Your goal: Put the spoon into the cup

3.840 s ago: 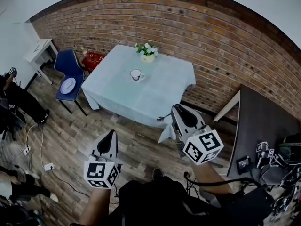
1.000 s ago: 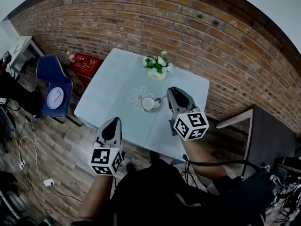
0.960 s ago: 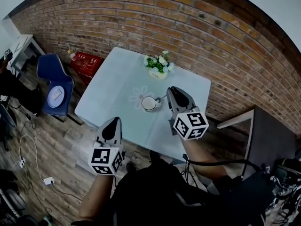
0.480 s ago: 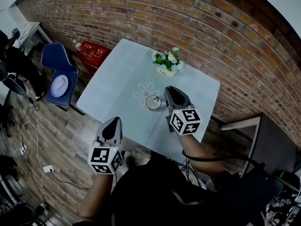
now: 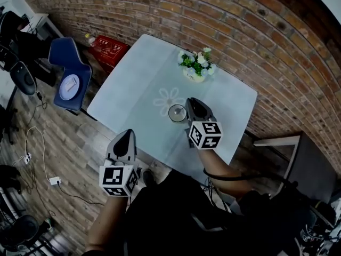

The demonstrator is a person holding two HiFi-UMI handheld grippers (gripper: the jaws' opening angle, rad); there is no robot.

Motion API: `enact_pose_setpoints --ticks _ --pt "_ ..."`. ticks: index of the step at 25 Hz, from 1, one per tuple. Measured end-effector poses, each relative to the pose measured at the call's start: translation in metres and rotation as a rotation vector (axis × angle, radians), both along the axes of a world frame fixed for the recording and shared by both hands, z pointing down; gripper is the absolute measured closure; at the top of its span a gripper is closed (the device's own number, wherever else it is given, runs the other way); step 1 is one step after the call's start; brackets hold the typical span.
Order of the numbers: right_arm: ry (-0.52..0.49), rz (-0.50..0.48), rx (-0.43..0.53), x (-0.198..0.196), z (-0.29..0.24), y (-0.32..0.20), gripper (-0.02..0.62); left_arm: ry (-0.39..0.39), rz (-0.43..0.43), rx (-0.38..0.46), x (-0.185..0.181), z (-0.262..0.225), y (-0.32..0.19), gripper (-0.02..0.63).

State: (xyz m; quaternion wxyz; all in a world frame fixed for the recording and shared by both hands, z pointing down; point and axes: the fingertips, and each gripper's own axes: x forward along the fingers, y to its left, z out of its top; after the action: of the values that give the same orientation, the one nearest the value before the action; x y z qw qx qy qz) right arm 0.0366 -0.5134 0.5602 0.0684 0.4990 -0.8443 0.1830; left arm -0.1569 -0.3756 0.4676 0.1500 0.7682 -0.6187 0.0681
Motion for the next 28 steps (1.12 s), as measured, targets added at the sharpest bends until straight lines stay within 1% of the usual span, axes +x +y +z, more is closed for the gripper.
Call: enact_pose_setpoints --ticks 4,9,14,22,28 --pt "0.008 0.013 -0.011 -0.003 0.014 -0.001 0.535 0.003 0.007 -0.017 0.0 0.003 -0.002 0.597" --pt "0.011 0.029 -0.033 -0.005 0.032 -0.001 0.535 0.018 0.052 -0.04 0.007 0.012 -0.002 0.597" --pt "0.022 0.039 -0.038 -0.008 0.044 0.001 0.535 0.003 0.074 -0.044 0.007 0.015 0.001 0.597" --pt "0.049 0.059 -0.068 -0.012 0.059 0.008 0.535 -0.002 0.083 -0.06 0.0 0.018 0.005 0.597" --pt "0.044 0.1 -0.088 -0.002 0.065 0.011 0.534 -0.015 0.091 -0.052 -0.001 0.018 0.01 0.597"
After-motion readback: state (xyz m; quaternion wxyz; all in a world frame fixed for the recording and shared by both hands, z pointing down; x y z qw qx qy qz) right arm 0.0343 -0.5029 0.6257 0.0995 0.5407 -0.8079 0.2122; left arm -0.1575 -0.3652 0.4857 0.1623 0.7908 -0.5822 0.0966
